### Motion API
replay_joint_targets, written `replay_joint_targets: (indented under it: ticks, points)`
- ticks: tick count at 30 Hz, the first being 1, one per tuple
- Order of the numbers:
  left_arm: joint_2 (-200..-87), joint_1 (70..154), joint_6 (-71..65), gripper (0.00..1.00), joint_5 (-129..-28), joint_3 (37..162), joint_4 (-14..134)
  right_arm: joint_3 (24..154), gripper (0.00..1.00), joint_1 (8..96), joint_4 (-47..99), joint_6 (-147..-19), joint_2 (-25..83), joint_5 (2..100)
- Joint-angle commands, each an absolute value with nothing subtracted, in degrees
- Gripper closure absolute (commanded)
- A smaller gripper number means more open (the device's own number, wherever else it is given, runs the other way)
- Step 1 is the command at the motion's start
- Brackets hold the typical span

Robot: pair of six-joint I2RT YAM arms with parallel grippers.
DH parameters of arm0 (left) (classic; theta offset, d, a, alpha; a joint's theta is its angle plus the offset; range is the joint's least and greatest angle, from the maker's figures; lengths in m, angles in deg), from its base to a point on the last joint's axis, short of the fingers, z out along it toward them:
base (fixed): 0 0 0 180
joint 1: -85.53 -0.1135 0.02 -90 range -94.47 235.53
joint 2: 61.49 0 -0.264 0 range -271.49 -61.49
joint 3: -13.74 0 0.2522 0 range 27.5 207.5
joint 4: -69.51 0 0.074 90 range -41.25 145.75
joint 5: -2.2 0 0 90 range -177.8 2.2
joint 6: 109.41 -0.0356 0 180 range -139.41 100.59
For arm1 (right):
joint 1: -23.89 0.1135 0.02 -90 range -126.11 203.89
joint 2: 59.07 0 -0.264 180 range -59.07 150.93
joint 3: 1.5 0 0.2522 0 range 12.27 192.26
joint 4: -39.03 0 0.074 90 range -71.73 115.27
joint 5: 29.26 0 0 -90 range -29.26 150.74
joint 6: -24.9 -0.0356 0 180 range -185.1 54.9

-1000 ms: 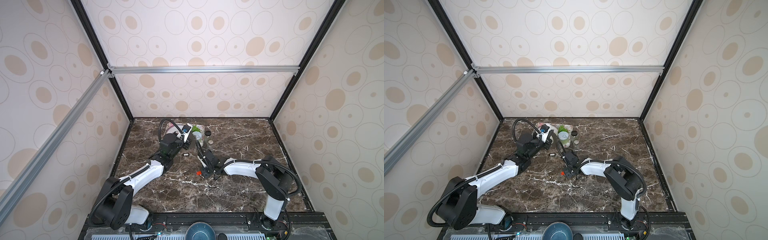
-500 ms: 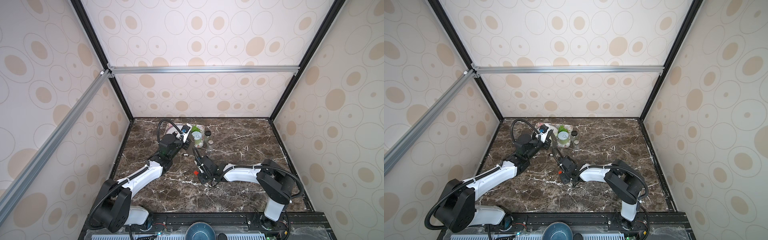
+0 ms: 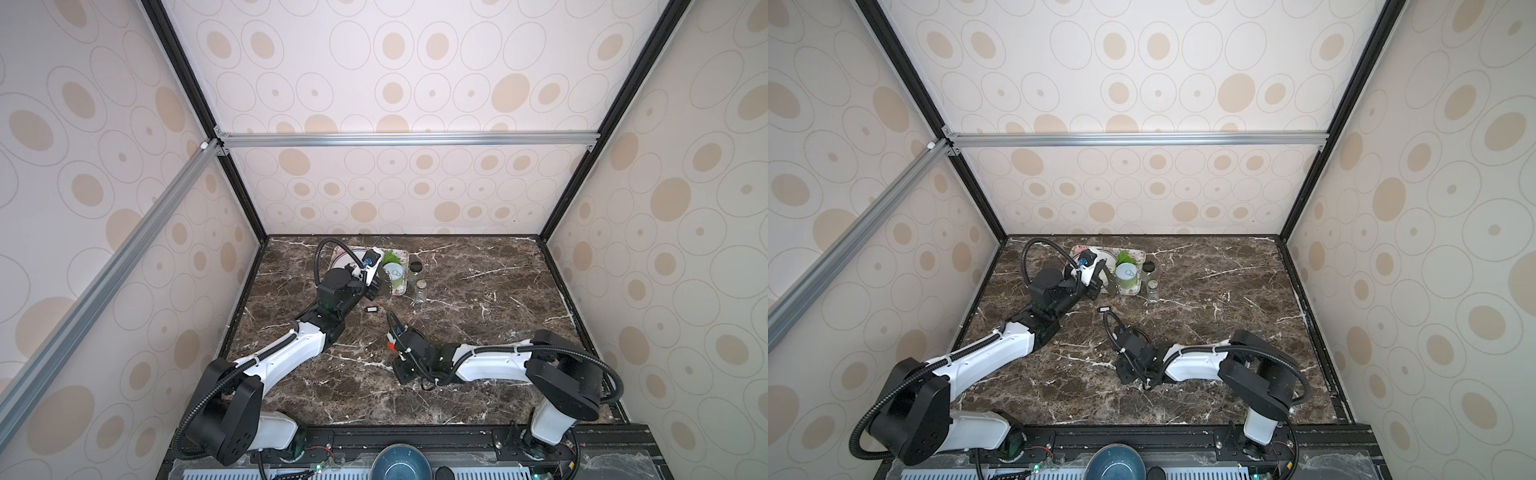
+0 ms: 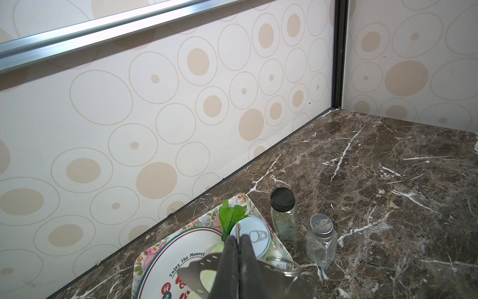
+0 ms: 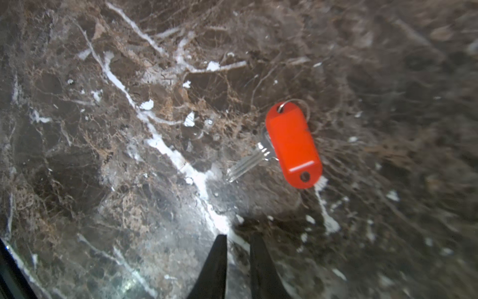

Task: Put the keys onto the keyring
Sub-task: 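Align the right gripper over the red key tag, adjusting its position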

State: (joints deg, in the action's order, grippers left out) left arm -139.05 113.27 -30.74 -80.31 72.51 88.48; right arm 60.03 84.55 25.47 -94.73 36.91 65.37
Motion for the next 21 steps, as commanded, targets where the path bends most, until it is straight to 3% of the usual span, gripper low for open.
replay_joint_targets:
  ticks: [1,9,21]
  points:
    - [-136.9,113.1,-30.5,1.0,-80.3,72.3,92.2,59.8,0.74,83.5,24.7,-94.6,32.5,73.6]
    - [-137.0,113.1,-30.5,1.0,-79.9,72.5,92.0,62.5,0.75,76.2,24.2,-94.9,38.5,75.0]
    - [-136.0,113.1,-30.5,1.0,-80.2,71.9,92.2,60.6,0.77,77.2,28.5,-95.7,41.9,69.9]
